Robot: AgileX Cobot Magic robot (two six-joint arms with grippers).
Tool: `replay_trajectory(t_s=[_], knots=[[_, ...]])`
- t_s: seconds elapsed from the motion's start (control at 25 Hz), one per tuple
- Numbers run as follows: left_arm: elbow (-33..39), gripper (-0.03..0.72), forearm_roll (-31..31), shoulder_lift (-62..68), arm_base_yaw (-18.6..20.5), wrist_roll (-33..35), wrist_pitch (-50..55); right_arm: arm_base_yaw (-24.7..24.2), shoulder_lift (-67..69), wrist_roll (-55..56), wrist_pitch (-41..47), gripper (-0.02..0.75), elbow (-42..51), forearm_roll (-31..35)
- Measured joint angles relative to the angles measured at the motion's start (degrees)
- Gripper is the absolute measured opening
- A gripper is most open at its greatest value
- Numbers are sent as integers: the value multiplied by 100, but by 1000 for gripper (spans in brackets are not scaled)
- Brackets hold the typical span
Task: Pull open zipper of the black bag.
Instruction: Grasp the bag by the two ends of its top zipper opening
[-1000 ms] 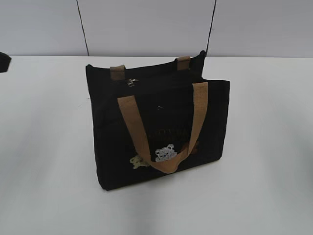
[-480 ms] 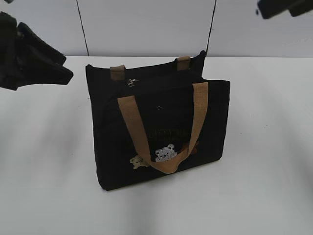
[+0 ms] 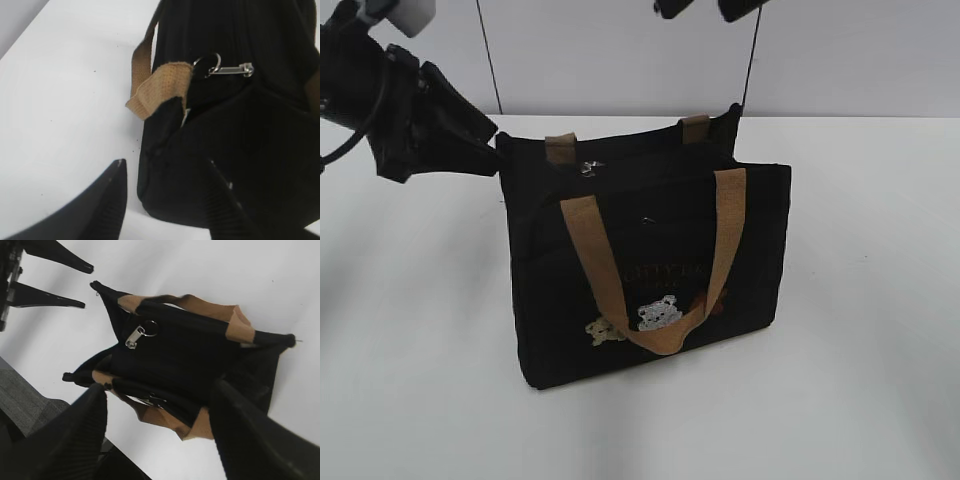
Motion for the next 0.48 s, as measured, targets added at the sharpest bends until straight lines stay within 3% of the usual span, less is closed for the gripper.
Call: replay_trajectory(t_s=[0.24, 0.48], knots=[[-6, 371, -390, 315, 0, 732, -249, 310, 803, 76, 0, 488, -668, 194], [-6, 370, -589, 453, 0, 897, -205, 372, 1406, 189, 10, 488, -1126, 494]])
